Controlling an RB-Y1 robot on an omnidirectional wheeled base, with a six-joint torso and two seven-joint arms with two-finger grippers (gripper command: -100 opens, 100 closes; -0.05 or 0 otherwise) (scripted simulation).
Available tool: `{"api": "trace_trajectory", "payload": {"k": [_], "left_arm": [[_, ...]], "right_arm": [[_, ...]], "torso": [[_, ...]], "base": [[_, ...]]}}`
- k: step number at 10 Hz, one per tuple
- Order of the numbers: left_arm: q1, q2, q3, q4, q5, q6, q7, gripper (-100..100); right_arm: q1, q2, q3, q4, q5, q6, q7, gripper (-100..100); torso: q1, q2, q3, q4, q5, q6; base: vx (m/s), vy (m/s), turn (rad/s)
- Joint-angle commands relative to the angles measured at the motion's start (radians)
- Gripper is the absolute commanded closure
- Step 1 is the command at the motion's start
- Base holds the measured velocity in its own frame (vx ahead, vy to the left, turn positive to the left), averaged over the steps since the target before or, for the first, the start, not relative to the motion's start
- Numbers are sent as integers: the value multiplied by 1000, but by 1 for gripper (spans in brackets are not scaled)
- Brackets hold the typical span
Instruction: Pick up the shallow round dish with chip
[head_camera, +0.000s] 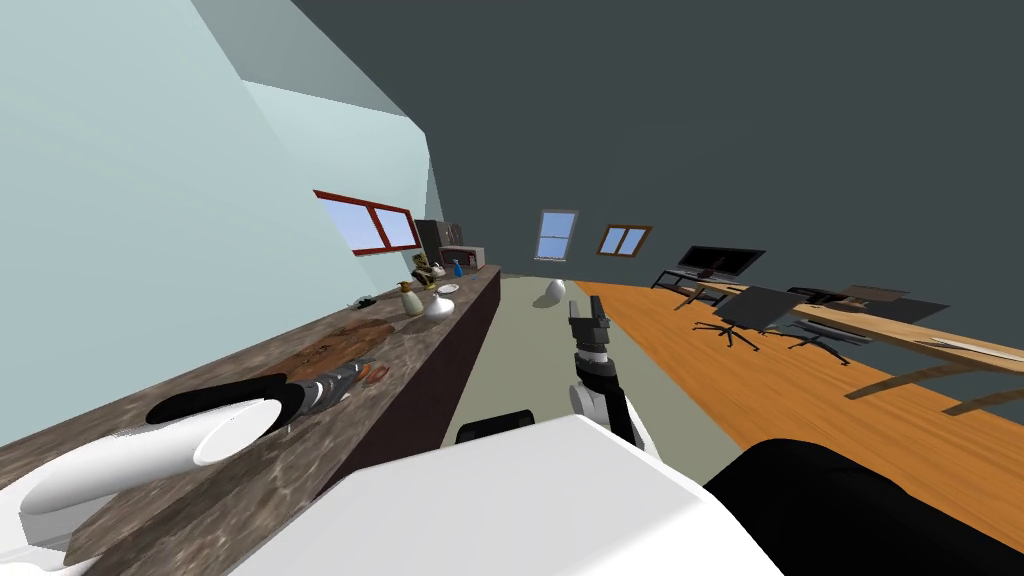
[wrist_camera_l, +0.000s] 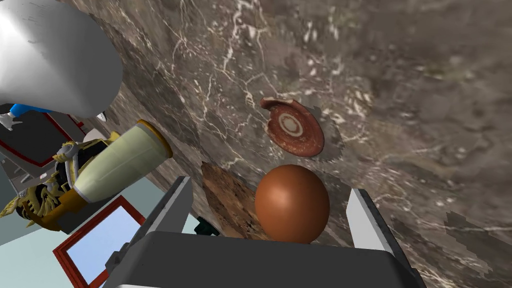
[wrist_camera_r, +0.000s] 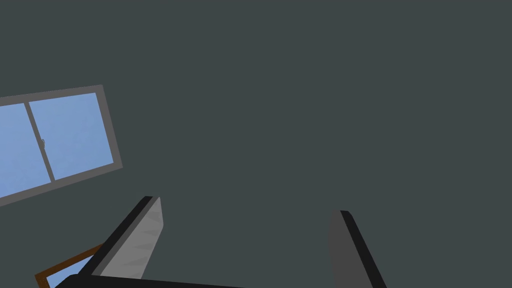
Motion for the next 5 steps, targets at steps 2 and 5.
{"api": "trace_trajectory", "payload": {"k": [2, 5], "left_arm": [[1, 13, 2, 0, 22, 75, -1, -100], [-1, 24, -1, 2, 39, 144, -1, -100]], "right_arm": [[0, 0, 0, 0, 0, 0, 0, 0], [0, 0, 0, 0, 0, 0, 0, 0]], "torso": [[0, -1, -1, 0, 0, 0], [0, -1, -1, 0, 0, 0]], "base": [[75, 4, 8], [57, 12, 4]]}}
